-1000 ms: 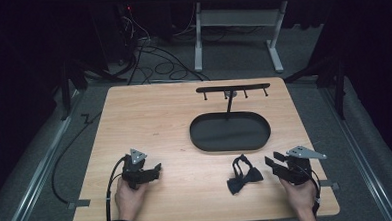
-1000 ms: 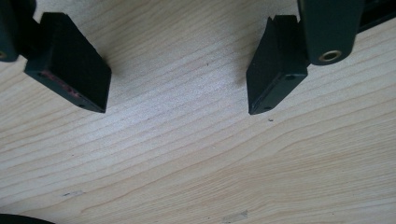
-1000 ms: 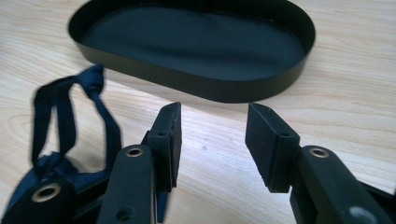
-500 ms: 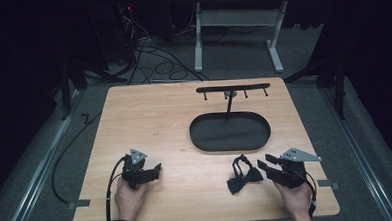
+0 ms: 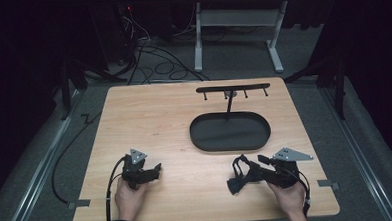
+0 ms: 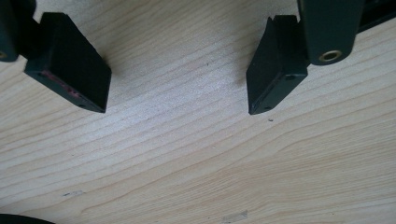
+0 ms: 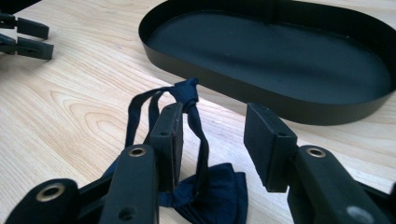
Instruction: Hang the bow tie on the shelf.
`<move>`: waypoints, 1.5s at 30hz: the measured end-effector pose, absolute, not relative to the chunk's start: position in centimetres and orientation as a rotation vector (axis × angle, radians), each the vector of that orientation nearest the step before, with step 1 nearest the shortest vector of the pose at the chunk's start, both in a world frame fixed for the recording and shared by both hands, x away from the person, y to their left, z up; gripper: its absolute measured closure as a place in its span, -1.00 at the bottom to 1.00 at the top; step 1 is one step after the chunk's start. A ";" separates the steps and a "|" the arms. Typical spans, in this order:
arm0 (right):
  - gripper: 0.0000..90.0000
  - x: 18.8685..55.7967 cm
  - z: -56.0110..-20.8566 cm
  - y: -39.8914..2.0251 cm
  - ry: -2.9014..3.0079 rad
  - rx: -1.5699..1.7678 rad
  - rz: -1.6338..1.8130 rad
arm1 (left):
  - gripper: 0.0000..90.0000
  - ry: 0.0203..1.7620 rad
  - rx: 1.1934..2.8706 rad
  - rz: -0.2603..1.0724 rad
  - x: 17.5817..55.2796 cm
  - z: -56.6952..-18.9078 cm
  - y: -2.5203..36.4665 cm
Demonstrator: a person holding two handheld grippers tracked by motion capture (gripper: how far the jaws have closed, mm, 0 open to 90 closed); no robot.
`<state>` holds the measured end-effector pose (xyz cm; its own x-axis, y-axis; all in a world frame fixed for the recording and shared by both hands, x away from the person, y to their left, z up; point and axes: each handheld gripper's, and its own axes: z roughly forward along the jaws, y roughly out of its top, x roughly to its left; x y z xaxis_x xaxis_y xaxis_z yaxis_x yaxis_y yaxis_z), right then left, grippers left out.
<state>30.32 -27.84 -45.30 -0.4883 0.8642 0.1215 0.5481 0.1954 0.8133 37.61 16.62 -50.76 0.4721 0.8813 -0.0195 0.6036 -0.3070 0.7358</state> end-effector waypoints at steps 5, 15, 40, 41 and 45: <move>0.34 30.9 -45.5 -27.3 2.142 1.309 1.204 | -0.50 1.227 2.029 0.516 37.6 -50.8 16.6; 0.38 31.6 -46.1 -26.6 2.179 1.315 1.207 | -0.50 1.227 2.029 0.516 37.6 -50.8 16.6; 0.90 32.3 -46.3 -26.1 2.242 1.286 1.208 | -0.50 1.227 2.030 0.515 37.6 -50.8 16.6; 0.91 32.3 -46.2 -26.1 2.242 1.275 1.210 | -0.50 1.228 2.030 0.515 37.6 -50.8 16.6; 0.92 32.1 -45.8 -26.1 2.237 1.265 1.212 | -0.50 1.228 2.030 0.515 37.6 -50.8 16.6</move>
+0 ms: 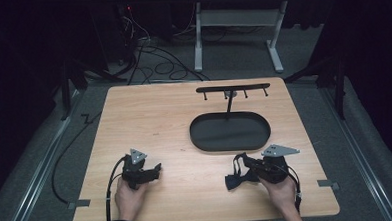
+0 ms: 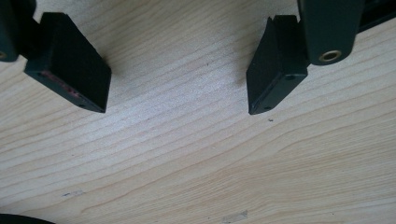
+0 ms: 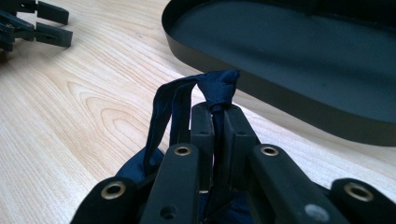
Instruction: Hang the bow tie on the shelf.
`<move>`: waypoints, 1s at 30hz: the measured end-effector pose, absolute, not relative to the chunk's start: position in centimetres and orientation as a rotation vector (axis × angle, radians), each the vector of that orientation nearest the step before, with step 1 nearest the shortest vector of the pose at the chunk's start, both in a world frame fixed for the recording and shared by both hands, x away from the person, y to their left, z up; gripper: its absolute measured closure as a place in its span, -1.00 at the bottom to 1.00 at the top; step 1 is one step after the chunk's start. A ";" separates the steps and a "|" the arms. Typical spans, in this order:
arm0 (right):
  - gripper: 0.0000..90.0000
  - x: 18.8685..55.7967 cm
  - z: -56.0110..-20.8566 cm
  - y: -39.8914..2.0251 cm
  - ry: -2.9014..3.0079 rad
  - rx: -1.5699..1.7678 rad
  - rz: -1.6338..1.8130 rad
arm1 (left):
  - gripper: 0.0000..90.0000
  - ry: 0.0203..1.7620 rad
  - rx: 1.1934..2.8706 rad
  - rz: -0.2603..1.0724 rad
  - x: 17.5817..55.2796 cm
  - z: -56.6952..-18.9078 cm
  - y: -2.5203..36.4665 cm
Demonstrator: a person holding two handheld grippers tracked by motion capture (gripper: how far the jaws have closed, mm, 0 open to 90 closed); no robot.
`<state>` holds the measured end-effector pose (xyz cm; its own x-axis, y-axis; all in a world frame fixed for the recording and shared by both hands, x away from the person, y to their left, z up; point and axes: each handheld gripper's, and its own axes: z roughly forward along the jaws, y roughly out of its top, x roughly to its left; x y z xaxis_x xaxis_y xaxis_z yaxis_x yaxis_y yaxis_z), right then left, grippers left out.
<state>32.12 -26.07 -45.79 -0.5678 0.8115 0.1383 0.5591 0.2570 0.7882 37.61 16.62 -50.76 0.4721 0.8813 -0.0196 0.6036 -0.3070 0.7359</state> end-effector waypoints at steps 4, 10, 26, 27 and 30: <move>0.92 32.0 -45.3 -26.0 2.225 1.251 1.223 | -0.50 1.227 2.030 0.515 37.6 -50.8 16.6; 0.93 32.0 -44.5 -26.2 2.206 1.232 1.240 | -0.50 1.227 2.030 0.515 37.6 -50.8 16.6; 0.93 32.7 -42.6 -26.7 2.165 1.208 1.253 | -0.50 1.228 2.030 0.514 37.6 -50.8 16.6; 0.93 32.9 -42.2 -26.8 2.153 1.208 1.256 | -0.50 1.227 2.030 0.515 37.6 -50.8 16.6; 0.93 33.1 -41.8 -26.9 2.142 1.205 1.261 | -0.50 1.228 2.030 0.515 37.6 -50.8 16.6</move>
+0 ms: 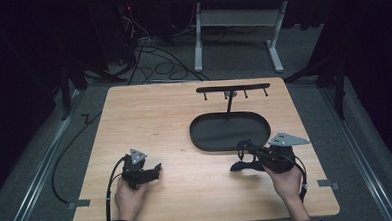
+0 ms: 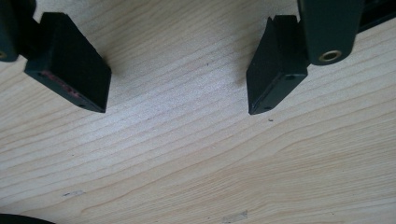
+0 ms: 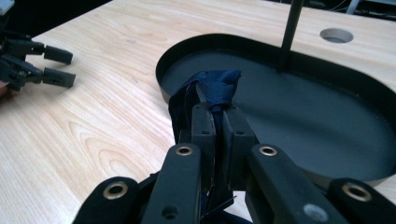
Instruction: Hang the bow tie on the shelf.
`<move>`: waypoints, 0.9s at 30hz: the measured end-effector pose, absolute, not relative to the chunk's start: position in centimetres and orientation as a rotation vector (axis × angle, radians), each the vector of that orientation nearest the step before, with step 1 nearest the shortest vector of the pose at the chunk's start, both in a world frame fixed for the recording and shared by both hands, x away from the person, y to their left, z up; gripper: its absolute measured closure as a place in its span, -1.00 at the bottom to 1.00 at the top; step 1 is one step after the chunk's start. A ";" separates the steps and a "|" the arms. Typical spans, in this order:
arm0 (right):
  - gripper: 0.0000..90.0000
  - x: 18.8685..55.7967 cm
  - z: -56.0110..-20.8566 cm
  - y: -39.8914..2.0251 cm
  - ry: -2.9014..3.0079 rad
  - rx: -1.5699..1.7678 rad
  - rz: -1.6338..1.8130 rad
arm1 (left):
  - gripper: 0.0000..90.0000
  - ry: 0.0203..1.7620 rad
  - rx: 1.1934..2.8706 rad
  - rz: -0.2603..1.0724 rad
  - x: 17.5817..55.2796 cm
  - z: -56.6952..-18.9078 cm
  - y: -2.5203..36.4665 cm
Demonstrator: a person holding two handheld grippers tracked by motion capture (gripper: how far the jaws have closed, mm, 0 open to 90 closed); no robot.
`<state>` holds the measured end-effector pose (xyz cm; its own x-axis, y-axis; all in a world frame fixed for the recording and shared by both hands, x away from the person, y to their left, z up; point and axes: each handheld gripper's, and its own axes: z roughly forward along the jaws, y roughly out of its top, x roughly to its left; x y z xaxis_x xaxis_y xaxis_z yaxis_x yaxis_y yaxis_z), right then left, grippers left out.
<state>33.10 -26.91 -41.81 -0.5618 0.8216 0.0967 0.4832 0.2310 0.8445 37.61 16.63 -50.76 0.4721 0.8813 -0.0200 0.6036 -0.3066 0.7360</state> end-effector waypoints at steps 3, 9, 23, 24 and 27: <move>0.94 33.3 -41.4 -27.0 2.137 1.193 1.262 | -0.50 1.228 2.030 0.515 37.6 -50.8 16.6; 0.94 33.6 -40.5 -27.1 2.123 1.181 1.268 | -0.50 1.227 2.030 0.515 37.6 -50.8 16.6; 0.94 34.5 -39.0 -27.1 2.101 1.160 1.286 | -0.50 1.228 2.030 0.515 37.6 -50.8 16.6; 0.94 34.6 -38.8 -27.1 2.100 1.156 1.285 | -0.50 1.228 2.030 0.514 37.6 -50.8 16.6; 0.94 34.7 -38.5 -27.0 2.097 1.149 1.284 | -0.50 1.228 2.030 0.514 37.6 -50.8 16.6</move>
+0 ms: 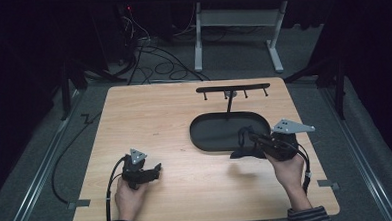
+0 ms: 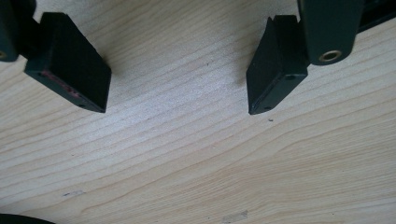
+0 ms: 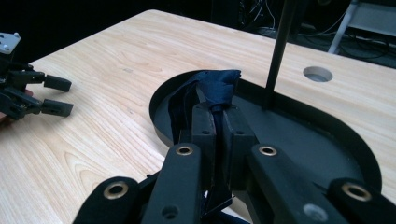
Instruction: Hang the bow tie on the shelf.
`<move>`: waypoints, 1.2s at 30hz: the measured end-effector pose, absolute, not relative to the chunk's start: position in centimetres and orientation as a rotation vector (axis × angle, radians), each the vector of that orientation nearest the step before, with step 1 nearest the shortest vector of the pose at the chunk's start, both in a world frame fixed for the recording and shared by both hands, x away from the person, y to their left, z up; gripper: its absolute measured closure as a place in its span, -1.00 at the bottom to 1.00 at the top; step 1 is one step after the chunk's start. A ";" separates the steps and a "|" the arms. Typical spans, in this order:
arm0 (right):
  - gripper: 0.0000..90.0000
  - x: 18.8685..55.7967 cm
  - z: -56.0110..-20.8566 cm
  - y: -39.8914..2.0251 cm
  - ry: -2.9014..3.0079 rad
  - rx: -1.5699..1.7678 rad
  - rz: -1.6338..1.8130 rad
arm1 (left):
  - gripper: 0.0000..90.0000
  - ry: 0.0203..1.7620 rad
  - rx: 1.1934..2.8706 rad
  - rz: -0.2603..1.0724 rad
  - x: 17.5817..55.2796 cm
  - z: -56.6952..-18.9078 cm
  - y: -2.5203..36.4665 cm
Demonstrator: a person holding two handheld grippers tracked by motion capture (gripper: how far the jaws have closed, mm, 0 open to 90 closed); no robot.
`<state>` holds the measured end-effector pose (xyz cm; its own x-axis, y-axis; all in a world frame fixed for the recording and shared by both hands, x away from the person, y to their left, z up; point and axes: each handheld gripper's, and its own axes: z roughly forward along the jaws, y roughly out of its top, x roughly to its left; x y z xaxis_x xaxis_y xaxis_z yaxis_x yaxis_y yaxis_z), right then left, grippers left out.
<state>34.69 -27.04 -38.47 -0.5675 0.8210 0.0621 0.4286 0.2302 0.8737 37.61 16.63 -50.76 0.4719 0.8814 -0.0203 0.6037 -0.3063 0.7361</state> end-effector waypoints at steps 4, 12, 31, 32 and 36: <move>0.94 34.9 -38.1 -27.1 2.091 1.144 1.288 | -0.50 1.227 2.030 0.514 37.6 -50.8 16.6; 0.94 35.6 -37.5 -27.3 2.072 1.155 1.306 | -0.50 1.227 2.030 0.515 37.6 -50.8 16.6; 0.94 38.4 -35.4 -27.1 2.036 1.153 1.288 | -0.50 1.227 2.030 0.514 37.6 -50.8 16.6; 0.94 38.5 -35.4 -27.1 2.037 1.151 1.289 | -0.50 1.227 2.030 0.514 37.6 -50.8 16.6; 0.94 38.8 -35.3 -27.1 2.031 1.165 1.283 | -0.50 1.227 2.030 0.514 37.6 -50.8 16.6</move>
